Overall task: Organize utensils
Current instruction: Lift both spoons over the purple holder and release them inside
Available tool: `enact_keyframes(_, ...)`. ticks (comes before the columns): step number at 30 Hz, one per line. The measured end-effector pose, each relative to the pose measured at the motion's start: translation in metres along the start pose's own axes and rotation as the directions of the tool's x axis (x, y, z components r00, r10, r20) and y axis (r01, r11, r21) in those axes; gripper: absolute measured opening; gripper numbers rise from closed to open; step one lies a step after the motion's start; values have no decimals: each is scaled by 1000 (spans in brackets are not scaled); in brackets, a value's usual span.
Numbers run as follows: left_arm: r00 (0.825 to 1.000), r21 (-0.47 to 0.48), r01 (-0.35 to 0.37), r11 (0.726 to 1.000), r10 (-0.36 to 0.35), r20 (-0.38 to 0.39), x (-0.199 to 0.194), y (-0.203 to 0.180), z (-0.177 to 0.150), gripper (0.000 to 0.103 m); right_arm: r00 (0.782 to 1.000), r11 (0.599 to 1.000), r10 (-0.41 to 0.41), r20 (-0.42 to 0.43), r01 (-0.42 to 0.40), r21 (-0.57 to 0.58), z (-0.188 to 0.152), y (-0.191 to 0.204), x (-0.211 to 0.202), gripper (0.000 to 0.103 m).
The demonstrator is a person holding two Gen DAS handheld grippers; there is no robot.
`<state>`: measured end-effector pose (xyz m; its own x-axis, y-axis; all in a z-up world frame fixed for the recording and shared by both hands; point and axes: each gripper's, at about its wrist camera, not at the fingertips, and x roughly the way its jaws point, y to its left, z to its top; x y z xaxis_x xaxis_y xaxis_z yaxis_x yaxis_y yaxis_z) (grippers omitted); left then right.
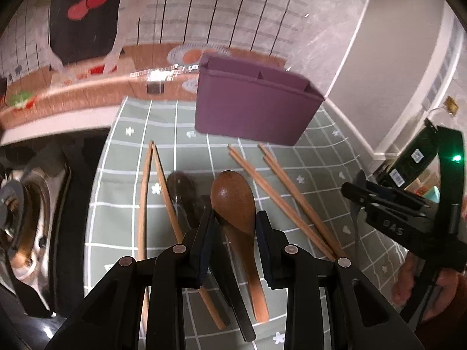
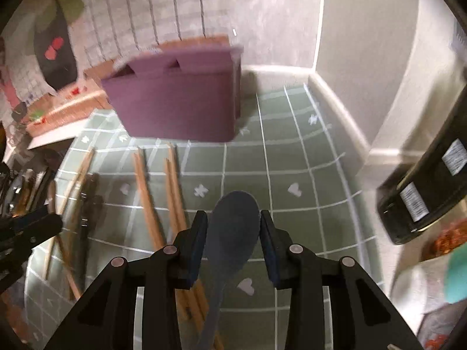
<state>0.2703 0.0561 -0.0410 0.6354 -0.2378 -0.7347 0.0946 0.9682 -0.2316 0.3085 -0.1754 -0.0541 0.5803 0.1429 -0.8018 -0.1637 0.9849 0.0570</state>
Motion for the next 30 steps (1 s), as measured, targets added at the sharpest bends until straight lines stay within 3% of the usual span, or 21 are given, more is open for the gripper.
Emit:
enact_keyframes(6, 996, 62, 16, 998, -22, 92, -36, -10, 23, 29, 993, 1000, -12, 116, 15, -24, 14, 9, -55, 33)
enact_keyframes(10, 977, 88, 49, 995, -66, 205, -77, -20, 65, 29, 972, 999, -4, 235, 12, -36, 42, 13, -101, 33)
enact_keyframes(14, 936, 145, 47, 988, -94, 339, -121, -35, 125, 29, 921, 998, 21, 390, 6, -67, 98, 19, -155, 33)
enact_keyframes(17, 899, 171, 47, 984, -117, 423, -143, -43, 170, 29, 860, 997, 21, 510, 19, -73, 144, 19, -188, 33)
enact_keyframes(19, 885, 179, 44, 983, -122, 449, -146, -46, 190, 29, 820, 996, -3, 572, 51, -69, 171, 19, -198, 33)
enact_keyframes(21, 883, 184, 32, 982, -114, 456, -140, -48, 204, 29, 805, 996, -11, 593, 58, -60, 190, 17, -196, 33)
enact_keyframes(26, 896, 177, -25, 984, -57, 440, -93, -46, 217, 29, 813, 998, -2, 582, 36, -46, 208, 10, -158, 33)
enact_keyframes(30, 930, 134, -19, 991, -31, 365, -38, -32, 220, 29, 853, 999, 5, 521, 21, -43, 208, 12, -100, 33)
